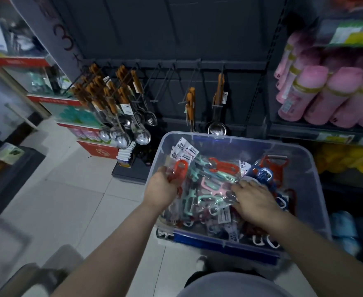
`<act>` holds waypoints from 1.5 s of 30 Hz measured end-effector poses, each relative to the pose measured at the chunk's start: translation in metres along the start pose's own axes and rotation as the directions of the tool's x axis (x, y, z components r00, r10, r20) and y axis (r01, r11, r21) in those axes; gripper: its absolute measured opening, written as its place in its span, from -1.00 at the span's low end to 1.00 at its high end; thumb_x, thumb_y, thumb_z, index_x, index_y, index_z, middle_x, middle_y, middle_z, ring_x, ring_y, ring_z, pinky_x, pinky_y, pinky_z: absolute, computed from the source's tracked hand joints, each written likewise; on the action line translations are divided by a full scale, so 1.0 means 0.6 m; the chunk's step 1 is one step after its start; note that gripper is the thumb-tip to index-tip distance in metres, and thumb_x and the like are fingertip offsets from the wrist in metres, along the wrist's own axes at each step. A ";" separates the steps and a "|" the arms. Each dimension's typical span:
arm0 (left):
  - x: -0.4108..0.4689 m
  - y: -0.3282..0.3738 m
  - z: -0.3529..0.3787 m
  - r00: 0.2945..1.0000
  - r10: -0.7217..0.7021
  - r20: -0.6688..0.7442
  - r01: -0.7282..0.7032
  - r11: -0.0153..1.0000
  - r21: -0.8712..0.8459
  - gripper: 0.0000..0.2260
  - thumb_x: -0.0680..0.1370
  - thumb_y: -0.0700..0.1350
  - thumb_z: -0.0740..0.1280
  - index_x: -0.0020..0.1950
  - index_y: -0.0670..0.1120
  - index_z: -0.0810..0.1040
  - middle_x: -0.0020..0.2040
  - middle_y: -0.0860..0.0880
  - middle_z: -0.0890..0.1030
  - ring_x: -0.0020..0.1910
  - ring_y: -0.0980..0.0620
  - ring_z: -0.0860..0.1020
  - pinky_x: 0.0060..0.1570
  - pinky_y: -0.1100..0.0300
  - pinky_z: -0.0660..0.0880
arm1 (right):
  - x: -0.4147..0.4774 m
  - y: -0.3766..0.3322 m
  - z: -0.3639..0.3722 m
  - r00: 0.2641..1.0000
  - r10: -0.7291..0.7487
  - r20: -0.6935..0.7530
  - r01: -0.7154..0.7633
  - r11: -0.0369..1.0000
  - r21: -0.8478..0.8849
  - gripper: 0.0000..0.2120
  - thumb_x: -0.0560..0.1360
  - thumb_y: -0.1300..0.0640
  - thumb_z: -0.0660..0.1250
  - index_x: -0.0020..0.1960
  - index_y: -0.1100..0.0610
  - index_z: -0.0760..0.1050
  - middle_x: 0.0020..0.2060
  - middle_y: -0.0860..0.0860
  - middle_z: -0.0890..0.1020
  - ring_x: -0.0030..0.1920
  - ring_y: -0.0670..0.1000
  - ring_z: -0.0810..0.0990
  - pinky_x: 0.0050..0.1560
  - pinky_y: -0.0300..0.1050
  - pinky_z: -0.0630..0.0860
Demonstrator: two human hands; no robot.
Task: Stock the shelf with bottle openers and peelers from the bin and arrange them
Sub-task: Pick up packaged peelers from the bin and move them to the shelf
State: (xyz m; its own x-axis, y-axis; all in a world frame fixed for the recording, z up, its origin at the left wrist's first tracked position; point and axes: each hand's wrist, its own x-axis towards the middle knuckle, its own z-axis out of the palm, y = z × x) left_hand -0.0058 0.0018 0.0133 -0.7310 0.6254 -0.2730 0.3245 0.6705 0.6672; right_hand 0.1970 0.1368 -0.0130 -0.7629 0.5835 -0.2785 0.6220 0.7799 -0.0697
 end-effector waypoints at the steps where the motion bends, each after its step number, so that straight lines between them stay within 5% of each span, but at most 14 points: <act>1: 0.006 -0.001 0.001 1.000 -0.012 0.023 0.014 0.996 -0.087 -0.72 0.50 0.06 0.41 0.06 -0.09 0.50 -0.21 0.04 0.62 -0.23 0.02 0.60 -0.31 0.18 0.49 | -0.011 0.007 -0.005 0.997 0.062 -0.036 -0.061 0.997 0.040 -0.65 0.58 -0.04 0.14 0.32 0.03 0.32 0.21 0.05 0.55 0.21 0.13 0.51 0.17 -0.01 0.41; 4: 0.015 0.018 0.008 0.996 -0.003 0.092 0.028 0.962 -0.270 -0.77 0.45 0.02 0.46 0.02 0.01 0.52 -0.14 0.03 0.68 -0.15 0.03 0.65 -0.03 0.00 0.59 | -0.044 0.021 -0.021 0.960 0.257 -0.109 -0.213 0.927 0.308 -0.77 0.56 0.00 0.19 0.16 0.05 0.27 -0.19 0.05 0.63 -0.14 0.20 0.63 -0.19 0.00 0.53; 6: 0.018 0.045 0.019 0.992 0.069 0.106 -0.035 0.955 -0.295 -0.81 0.46 -0.02 0.46 -0.01 0.05 0.50 -0.12 0.02 0.67 -0.15 0.03 0.64 -0.10 0.05 0.59 | -0.056 0.025 -0.026 0.939 0.342 -0.048 -0.275 0.823 0.497 -0.74 0.59 0.00 0.19 0.15 0.13 0.23 -0.28 0.03 0.54 -0.16 0.20 0.60 -0.26 -0.04 0.44; 11: 0.010 0.159 0.068 0.943 0.304 0.134 -0.259 0.926 -0.273 -0.81 0.51 -0.16 0.40 0.10 -0.08 0.49 -0.19 0.05 0.63 -0.25 0.01 0.61 -0.28 0.16 0.50 | -0.101 0.047 -0.060 0.802 0.597 0.011 -0.332 0.432 0.839 -0.61 0.60 -0.15 0.06 0.35 0.01 0.28 0.08 0.04 0.52 0.11 0.12 0.51 0.12 0.00 0.41; 15: -0.045 0.253 0.126 0.847 0.487 0.212 -0.426 0.861 -0.277 -0.74 0.44 0.04 0.43 0.02 -0.07 0.54 -0.18 0.02 0.64 -0.15 -0.04 0.62 -0.18 0.13 0.50 | -0.204 0.084 -0.078 0.707 0.696 -0.126 -0.280 0.438 0.854 -0.69 0.62 0.07 0.13 0.35 0.07 0.31 0.11 0.01 0.50 0.10 0.05 0.49 0.00 -0.14 0.32; 19: -0.156 0.323 0.196 0.683 0.653 0.328 -0.587 0.757 -0.286 -0.76 0.45 0.07 0.42 -0.08 -0.09 0.53 -0.21 0.00 0.61 -0.18 -0.01 0.58 -0.24 0.16 0.39 | -0.359 0.105 -0.065 0.482 0.854 -0.194 -0.373 0.401 0.837 -0.68 0.57 0.17 0.22 0.31 0.12 0.34 0.08 0.04 0.52 0.18 0.12 0.51 0.01 -0.13 0.33; 23: -0.310 0.353 0.282 0.491 0.715 0.499 -0.652 0.681 -0.334 -0.80 0.40 -0.01 0.46 -0.08 -0.06 0.55 -0.20 0.02 0.62 -0.15 -0.06 0.61 -0.16 0.07 0.50 | -0.558 0.112 -0.031 0.211 0.970 -0.119 -0.479 0.209 0.852 -0.62 0.57 0.08 0.23 0.36 0.09 0.30 0.10 0.14 0.60 0.10 0.18 0.57 0.02 -0.07 0.41; 27: -0.509 0.357 0.344 0.284 0.728 0.624 -0.685 0.609 -0.399 -0.81 0.42 -0.05 0.45 -0.10 -0.14 0.56 -0.19 -0.10 0.64 -0.17 -0.08 0.59 -0.13 0.01 0.51 | -0.773 0.097 0.017 -0.042 0.998 -0.043 -0.517 0.015 0.856 -0.62 0.57 0.09 0.25 0.35 0.13 0.32 0.18 0.20 0.57 0.17 0.23 0.54 0.06 -0.01 0.42; 31: -0.701 0.362 0.393 0.149 0.713 0.685 -0.681 0.576 -0.451 -0.87 0.39 -0.15 0.45 -0.12 -0.10 0.54 -0.27 -0.02 0.59 -0.25 -0.01 0.54 -0.16 0.11 0.48 | -0.967 0.055 0.059 -0.254 0.967 0.012 -0.504 -0.143 0.852 -0.61 0.56 0.07 0.25 0.35 0.13 0.31 0.17 0.23 0.57 0.15 0.25 0.55 0.05 0.01 0.45; 35: -0.862 0.369 0.423 0.032 0.713 0.701 -0.676 0.532 -0.510 -0.82 0.44 -0.18 0.45 -0.05 -0.02 0.49 -0.13 -0.03 0.63 -0.10 -0.06 0.60 -0.01 0.09 0.51 | -1.128 0.020 0.083 -0.432 0.901 0.032 -0.455 -0.248 0.855 -0.69 0.56 0.09 0.25 0.27 0.17 0.36 0.13 0.25 0.58 0.11 0.27 0.55 -0.01 0.01 0.43; 41: -1.043 0.385 0.478 -0.112 0.674 0.730 -0.678 0.486 -0.552 -0.83 0.44 -0.14 0.46 -0.07 0.01 0.50 -0.08 0.00 0.64 -0.07 -0.01 0.62 0.03 0.01 0.56 | -1.278 -0.008 0.107 -0.613 0.785 0.087 -0.368 -0.381 0.848 -0.66 0.57 0.09 0.21 0.32 0.15 0.32 0.16 0.23 0.56 0.12 0.29 0.53 0.00 0.02 0.42; 45: -1.130 0.405 0.537 -0.167 0.649 0.743 -0.673 0.475 -0.566 -0.82 0.43 -0.13 0.45 -0.03 -0.02 0.51 -0.06 -0.02 0.64 -0.09 -0.03 0.62 -0.04 -0.01 0.58 | -1.341 0.013 0.127 -0.664 0.739 0.116 -0.348 -0.442 0.827 -0.66 0.58 0.10 0.20 0.33 0.14 0.30 0.14 0.21 0.56 0.09 0.26 0.54 -0.06 0.01 0.42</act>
State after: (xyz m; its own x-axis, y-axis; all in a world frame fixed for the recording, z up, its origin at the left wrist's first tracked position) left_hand 0.7623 -0.1310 0.1370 0.7783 0.6268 -0.0364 0.3065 -0.3287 0.8933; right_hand 0.8290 -0.3437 0.1375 0.9864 0.1629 0.0218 0.1361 -0.7352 -0.6641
